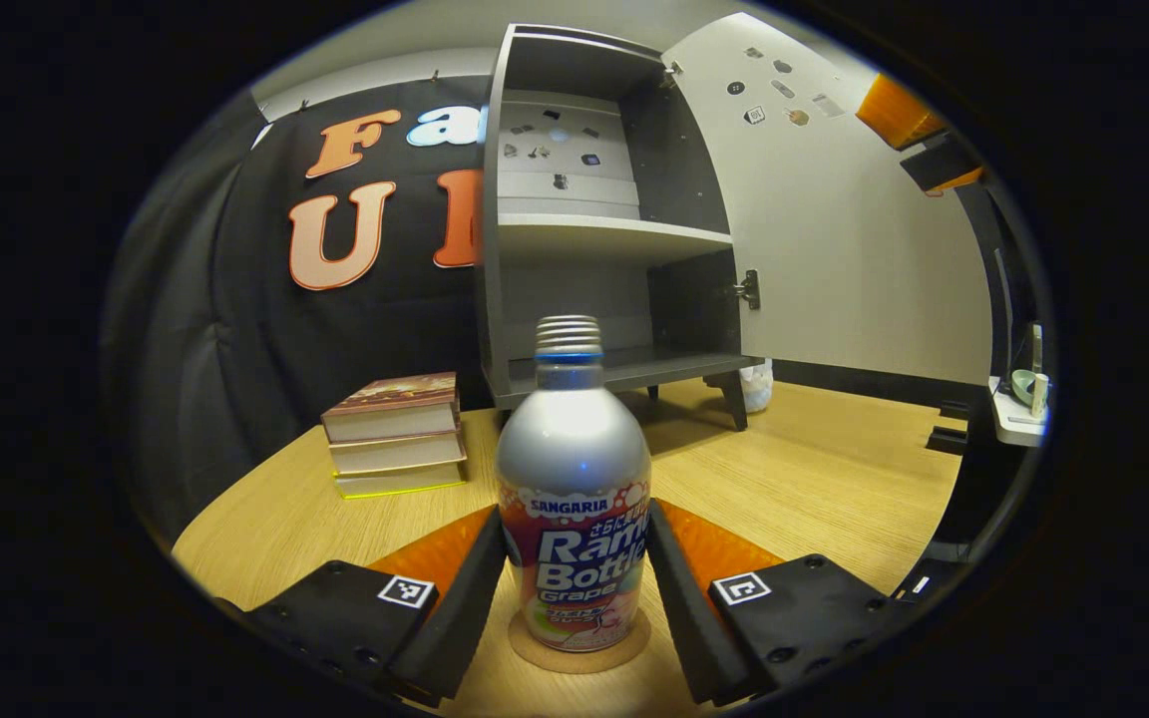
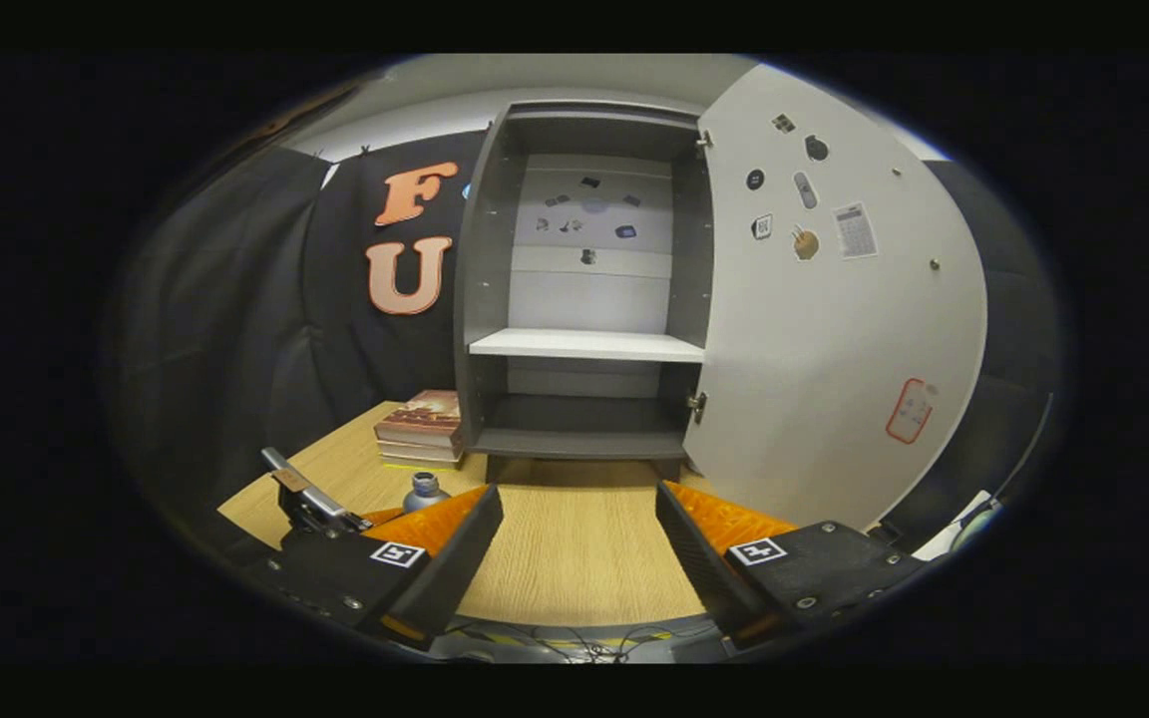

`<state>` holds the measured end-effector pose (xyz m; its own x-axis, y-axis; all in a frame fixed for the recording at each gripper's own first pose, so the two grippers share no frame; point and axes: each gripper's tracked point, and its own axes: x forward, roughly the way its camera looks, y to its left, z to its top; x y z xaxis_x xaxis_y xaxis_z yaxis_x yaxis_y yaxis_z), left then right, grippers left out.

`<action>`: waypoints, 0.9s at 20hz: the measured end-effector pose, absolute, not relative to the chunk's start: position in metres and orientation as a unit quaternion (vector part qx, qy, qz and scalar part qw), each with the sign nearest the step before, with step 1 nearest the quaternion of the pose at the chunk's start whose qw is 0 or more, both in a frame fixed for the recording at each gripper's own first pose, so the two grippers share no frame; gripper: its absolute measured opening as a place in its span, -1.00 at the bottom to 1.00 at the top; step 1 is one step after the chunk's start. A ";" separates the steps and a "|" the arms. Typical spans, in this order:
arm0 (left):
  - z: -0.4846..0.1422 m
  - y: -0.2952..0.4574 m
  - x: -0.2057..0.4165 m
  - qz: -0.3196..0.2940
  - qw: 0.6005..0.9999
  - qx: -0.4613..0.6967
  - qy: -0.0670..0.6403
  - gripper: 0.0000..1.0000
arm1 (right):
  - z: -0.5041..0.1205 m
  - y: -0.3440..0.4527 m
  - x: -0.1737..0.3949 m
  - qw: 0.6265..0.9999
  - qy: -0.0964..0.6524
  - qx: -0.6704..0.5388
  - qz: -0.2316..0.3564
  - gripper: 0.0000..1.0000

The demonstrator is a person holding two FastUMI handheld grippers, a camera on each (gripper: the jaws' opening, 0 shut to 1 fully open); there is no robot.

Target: Open the cabinet door with the right hand, grasp the bottle in the cabinet with the left hand and place it on the coaster, then close the cabinet door with the right hand.

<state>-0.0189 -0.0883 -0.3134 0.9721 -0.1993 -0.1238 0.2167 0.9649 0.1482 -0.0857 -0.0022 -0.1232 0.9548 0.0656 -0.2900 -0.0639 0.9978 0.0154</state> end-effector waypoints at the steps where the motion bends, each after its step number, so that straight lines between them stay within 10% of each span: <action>1: -0.314 -0.086 -0.020 -0.104 0.989 0.084 0.057 0.74 | -0.124 0.001 -0.085 0.988 0.148 0.008 0.036 0.90; 18: -0.236 -0.086 -0.006 -0.092 0.994 0.054 0.015 0.95 | -0.075 0.018 -0.096 0.993 0.101 -0.003 0.055 0.93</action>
